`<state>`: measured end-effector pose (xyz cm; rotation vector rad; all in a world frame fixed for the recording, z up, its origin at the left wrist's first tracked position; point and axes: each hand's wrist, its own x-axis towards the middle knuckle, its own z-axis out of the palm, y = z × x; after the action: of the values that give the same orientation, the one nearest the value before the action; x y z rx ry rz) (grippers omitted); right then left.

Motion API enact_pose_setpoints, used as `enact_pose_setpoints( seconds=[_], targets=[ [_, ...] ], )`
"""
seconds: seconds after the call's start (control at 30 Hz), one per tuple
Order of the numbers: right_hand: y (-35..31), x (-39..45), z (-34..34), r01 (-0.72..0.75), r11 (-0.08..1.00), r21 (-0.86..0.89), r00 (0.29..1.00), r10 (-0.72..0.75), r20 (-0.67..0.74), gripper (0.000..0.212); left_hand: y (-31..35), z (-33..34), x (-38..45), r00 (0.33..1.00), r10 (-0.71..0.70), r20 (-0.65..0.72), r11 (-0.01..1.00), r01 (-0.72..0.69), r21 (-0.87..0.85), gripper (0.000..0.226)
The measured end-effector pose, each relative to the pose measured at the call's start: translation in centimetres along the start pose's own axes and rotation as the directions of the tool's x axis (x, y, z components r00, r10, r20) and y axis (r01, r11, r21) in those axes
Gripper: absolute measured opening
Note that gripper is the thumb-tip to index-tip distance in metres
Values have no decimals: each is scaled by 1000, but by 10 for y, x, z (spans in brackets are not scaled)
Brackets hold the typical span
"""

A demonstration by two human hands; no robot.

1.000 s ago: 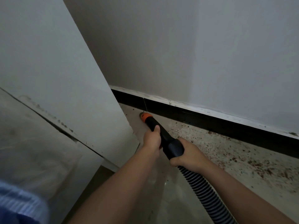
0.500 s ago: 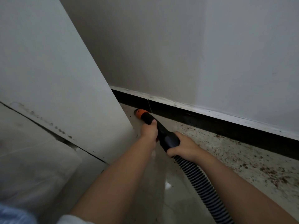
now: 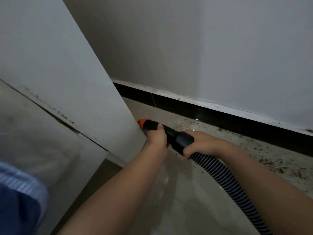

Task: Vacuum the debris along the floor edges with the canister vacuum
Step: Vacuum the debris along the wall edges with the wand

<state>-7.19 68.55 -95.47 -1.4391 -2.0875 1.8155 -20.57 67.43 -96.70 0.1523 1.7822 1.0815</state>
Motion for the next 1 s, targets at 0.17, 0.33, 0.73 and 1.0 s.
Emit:
enact_pose_setpoints(
  seconds=[0.17,0.33,0.73,1.0],
  targets=[
    [7,-30,-1,-13,999,43,1000,14,-18,32,-11,12,-26,999,9,51,1000,-9,2,37],
    [23,-66,4,-73,997,36,993,76,-96,38,-30,25,-49,991,5,130,998,-13,57,44],
    [44,-93,33,-73,997,26,927,77,-368,50,-47,47,-83,980,150,128,966,-173,193,42],
    [14,-60,55,-30,999,23,959,36,-280,48,-34,6,-52,985,168,29,962,-171,211,41]
  ],
)
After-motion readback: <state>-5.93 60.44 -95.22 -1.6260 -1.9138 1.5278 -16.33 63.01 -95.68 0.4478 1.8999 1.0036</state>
